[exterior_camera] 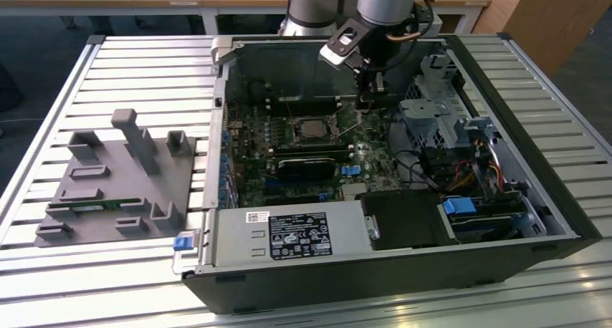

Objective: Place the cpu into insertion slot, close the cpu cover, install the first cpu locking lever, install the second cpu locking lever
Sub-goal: 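Close the cpu cover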

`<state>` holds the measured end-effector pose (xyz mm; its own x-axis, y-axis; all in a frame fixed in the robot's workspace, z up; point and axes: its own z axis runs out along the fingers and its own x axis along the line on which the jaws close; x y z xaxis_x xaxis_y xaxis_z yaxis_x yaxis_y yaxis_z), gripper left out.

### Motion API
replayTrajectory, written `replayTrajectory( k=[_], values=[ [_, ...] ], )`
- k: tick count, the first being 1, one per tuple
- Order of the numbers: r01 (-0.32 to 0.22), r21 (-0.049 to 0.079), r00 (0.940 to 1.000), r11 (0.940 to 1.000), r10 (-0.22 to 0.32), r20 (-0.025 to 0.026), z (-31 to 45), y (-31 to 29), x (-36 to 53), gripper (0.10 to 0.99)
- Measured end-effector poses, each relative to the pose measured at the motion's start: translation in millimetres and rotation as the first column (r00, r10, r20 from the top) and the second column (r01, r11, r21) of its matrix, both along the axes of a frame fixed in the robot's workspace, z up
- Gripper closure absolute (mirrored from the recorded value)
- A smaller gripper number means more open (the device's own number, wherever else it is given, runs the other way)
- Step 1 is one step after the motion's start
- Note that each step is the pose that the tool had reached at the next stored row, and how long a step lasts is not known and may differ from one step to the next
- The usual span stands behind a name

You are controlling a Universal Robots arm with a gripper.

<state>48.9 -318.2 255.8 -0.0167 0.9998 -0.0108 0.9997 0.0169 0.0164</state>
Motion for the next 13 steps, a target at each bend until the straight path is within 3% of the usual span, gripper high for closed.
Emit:
replayTrajectory(
  k=[13],
  values=[
    [0.0, 0.0, 1.0, 1.0, 0.0, -0.0016, -1.4, 0.4, 10.7, 0.976]
  ],
)
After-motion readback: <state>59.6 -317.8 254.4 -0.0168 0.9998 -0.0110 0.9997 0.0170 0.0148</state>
